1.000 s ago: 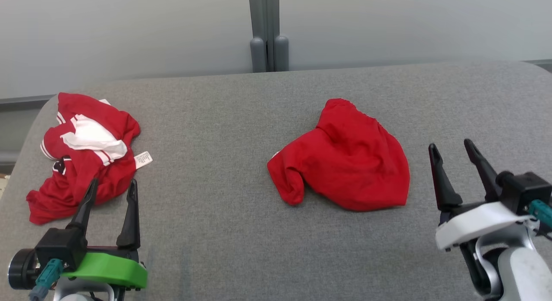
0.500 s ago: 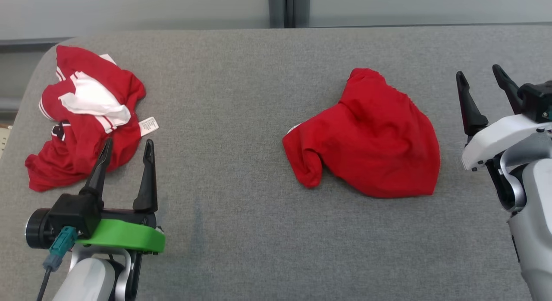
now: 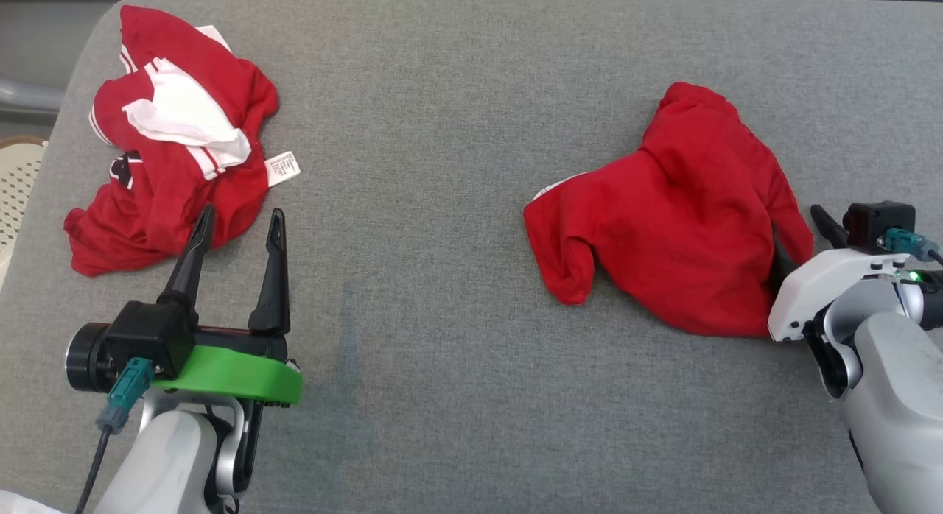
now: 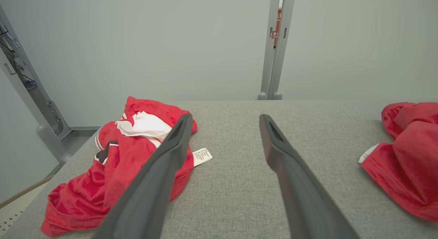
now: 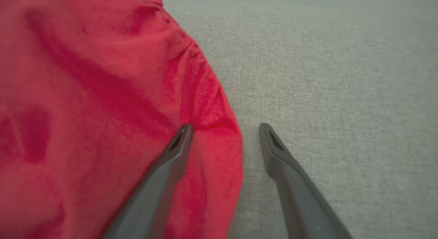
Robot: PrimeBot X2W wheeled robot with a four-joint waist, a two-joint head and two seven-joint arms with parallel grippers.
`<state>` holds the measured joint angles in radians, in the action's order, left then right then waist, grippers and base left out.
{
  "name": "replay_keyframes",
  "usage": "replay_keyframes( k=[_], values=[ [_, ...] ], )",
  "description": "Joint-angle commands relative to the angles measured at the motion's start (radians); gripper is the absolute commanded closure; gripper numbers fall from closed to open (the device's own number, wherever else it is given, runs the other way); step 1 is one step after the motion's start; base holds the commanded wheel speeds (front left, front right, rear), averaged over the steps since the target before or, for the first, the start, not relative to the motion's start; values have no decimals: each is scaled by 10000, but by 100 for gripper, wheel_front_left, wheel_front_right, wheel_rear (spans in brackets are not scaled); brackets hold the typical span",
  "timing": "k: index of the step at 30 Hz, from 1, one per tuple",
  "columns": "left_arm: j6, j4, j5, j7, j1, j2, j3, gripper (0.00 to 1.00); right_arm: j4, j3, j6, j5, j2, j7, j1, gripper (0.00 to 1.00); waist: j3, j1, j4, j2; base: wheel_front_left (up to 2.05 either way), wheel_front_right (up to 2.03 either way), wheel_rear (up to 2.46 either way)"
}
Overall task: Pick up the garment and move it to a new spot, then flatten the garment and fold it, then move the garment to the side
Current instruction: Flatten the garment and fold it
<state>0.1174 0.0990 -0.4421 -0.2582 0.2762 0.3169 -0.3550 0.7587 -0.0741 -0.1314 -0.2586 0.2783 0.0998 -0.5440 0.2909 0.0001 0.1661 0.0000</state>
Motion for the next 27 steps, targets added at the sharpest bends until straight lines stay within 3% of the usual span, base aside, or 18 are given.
replay_keyframes(
  k=[1, 2, 3, 4, 15, 21, 27],
  values=[
    [-33, 47, 41, -77, 129, -37, 28, 0, 269, -93, 13, -214, -46, 92, 50, 0, 11, -1, 33, 0, 0, 0, 0],
    [-31, 64, 48, -80, 120, -51, 39, 0, 439, -176, 13, -288, -98, 81, 76, 31, -9, -1, 21, 0, 0, 0, 0],
    [-27, 94, 54, -80, 103, -59, 53, 0, 629, -288, 12, -395, -117, 98, 65, 90, -29, -1, 4, 0, 0, 0, 0],
    [-30, 114, 56, -64, 88, -64, 64, 0, 744, -352, 12, -473, -114, 146, 34, 100, -48, -1, -14, 0, 0, 0, 0],
    [-131, 342, 65, -72, -188, -207, 190, 0, 392, -1068, 12, -754, 63, 1337, -850, 100, -735, -1, -125, 0, 0, 0, 0],
    [-145, 279, 116, -73, -507, -221, 286, 0, -900, -2195, 12, -666, -693, 1517, -1088, 100, -1238, -1, 38, 0, 0, 0, 0],
    [-83, 186, 136, -62, -804, -146, 332, 0, -1852, -4121, 12, -657, -1695, 1243, -655, 100, -1438, -1, 379, 0, 0, 0, 0]
  ],
)
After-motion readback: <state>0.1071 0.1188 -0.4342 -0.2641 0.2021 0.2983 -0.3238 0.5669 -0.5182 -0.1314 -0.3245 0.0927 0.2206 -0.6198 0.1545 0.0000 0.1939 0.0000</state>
